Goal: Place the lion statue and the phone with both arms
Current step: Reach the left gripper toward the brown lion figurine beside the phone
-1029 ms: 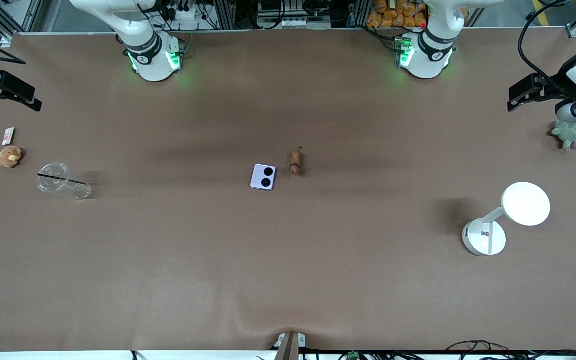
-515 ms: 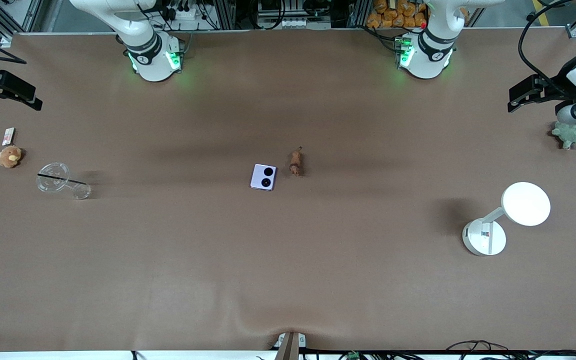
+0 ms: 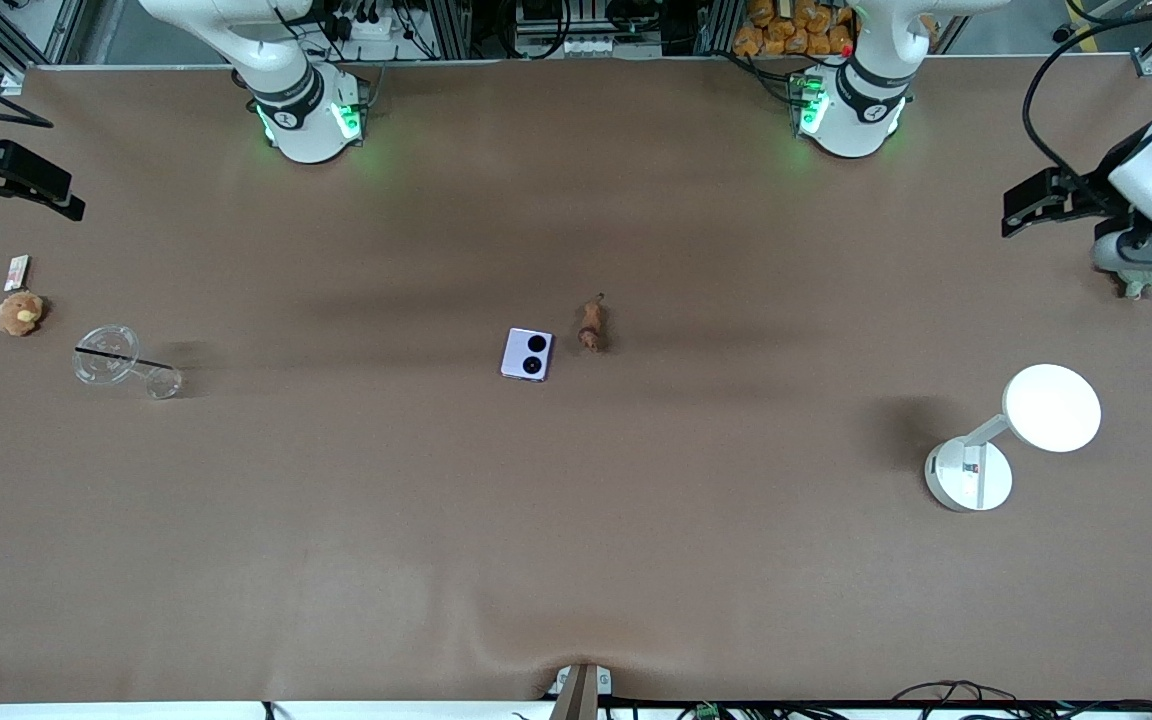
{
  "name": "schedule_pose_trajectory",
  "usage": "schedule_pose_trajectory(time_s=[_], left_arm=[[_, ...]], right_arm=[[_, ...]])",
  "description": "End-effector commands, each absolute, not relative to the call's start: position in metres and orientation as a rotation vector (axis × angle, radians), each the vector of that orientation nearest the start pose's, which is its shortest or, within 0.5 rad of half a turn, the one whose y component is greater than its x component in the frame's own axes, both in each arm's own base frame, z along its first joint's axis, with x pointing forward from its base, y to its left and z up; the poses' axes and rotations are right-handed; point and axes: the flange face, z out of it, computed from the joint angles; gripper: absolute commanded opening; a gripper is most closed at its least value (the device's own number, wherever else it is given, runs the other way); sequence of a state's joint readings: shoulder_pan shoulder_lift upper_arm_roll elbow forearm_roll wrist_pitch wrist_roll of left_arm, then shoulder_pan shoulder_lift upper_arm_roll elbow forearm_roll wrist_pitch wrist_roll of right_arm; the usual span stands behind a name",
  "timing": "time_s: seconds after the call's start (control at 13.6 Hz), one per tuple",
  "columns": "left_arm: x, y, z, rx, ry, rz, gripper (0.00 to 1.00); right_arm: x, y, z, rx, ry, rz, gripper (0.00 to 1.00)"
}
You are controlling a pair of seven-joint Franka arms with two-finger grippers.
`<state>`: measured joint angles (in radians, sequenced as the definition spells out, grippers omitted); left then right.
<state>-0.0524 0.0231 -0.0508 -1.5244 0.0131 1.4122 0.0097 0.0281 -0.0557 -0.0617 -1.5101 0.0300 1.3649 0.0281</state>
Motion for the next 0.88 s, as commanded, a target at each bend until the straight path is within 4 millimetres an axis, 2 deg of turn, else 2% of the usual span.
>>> schedule_pose_trajectory(time_s=[0.0,0.29,0.44,0.51,0.66,0.81], left_arm=[[0.561,-0.079,0.609,-3.110,0.238,0.231,1.00],[0.574,-0.107,0.586,-3.107,0.301,0.273,1.00],[0.574,-0.118,0.584,-3.123,0.311,0.270,1.00],[0.575,-0.132,0.579,-3.167,0.317,0.281,1.00],[0.578,-0.143,0.567,-3.209,0.248,0.330,1.00],[0.577,-0.170,0.555,-3.199,0.222,0.357,1.00]], right_arm=[[0.508,-0.019,0.668,-3.113,0.080,0.138,1.00],[0.508,-0.019,0.666,-3.112,0.080,0.148,1.00],[0.508,-0.020,0.666,-3.112,0.083,0.150,1.00],[0.508,-0.019,0.666,-3.112,0.080,0.150,1.00],[0.507,-0.019,0.666,-3.112,0.080,0.153,1.00],[0.507,-0.019,0.666,-3.112,0.083,0.153,1.00]])
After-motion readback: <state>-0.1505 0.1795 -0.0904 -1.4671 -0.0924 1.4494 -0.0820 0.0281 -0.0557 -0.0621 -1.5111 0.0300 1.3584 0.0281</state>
